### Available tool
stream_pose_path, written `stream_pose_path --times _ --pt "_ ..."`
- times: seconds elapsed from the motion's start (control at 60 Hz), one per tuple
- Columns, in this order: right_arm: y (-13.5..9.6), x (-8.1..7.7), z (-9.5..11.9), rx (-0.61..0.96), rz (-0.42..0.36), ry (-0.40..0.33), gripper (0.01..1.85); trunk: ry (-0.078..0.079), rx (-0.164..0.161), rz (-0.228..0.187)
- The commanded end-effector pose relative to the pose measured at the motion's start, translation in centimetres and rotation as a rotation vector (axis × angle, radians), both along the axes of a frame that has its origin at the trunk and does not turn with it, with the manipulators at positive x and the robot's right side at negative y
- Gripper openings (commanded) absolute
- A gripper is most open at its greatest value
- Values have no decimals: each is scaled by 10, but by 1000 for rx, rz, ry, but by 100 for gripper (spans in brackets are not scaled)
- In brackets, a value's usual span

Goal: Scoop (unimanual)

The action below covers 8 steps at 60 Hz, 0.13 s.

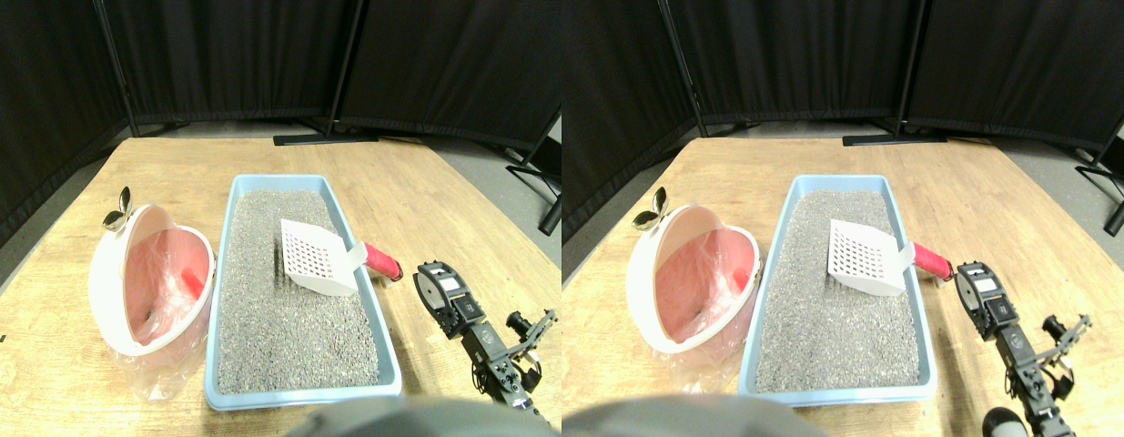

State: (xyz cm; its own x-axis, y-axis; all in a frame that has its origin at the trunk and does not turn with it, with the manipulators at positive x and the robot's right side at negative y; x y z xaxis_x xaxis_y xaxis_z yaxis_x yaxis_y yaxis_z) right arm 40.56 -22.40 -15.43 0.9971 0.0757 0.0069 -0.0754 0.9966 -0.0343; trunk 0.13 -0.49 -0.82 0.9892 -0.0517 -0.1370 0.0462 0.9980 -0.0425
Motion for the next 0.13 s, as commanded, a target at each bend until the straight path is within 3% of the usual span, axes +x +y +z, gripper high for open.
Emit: stream_pose_path --times 0.017,0.133 --pt "4 -2 8 -3 7 -53 5 -17 -20 -10" --pt "5 -5 8 4 15 -61 5 -18 -20 -14"
